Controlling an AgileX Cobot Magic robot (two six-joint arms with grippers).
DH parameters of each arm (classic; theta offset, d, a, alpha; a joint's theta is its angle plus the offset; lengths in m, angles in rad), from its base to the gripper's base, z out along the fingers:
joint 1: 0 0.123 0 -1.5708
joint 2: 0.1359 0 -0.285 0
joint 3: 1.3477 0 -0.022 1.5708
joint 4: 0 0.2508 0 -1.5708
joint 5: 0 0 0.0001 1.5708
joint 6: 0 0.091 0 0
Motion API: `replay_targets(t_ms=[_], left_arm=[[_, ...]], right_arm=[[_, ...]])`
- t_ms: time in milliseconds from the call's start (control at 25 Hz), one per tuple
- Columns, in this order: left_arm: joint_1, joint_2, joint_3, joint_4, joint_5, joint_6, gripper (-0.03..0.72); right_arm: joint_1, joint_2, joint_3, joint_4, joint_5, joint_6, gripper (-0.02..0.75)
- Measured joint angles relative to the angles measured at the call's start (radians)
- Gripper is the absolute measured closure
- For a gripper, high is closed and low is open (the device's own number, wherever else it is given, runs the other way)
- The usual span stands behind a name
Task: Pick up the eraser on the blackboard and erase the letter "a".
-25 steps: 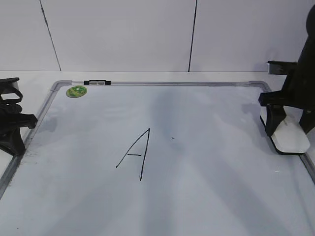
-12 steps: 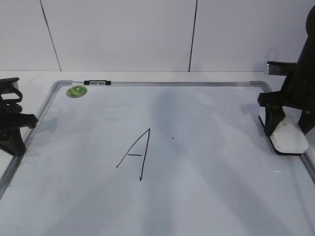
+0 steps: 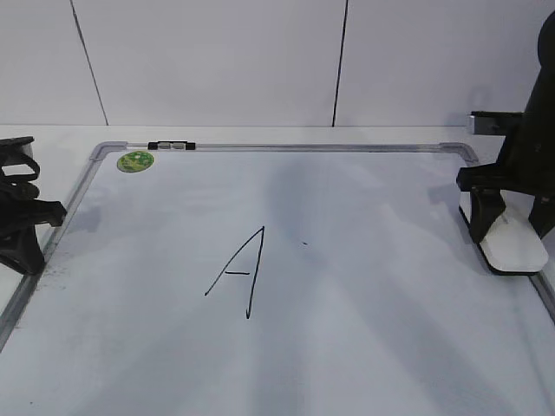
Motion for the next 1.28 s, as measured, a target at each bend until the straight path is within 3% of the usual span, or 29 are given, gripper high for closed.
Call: replay_targets(t_ms=[720,1000,1280], left_arm=[[0.0,0.0,0.0,-0.002,0.0,0.002,0.674],[0.0,0.0,0.0,-0.002,0.0,0.002,0.674],[0.0,0.0,0.0,-0.002,0.0,0.002,0.674]], right_arm=[[0.0,0.016,0.002,-0.003,-0.002,0.0,0.176],[0.0,0.016,0.002,-0.003,-0.002,0.0,0.093],[0.0,0.016,0.002,0.006,-0.002,0.0,0.081]])
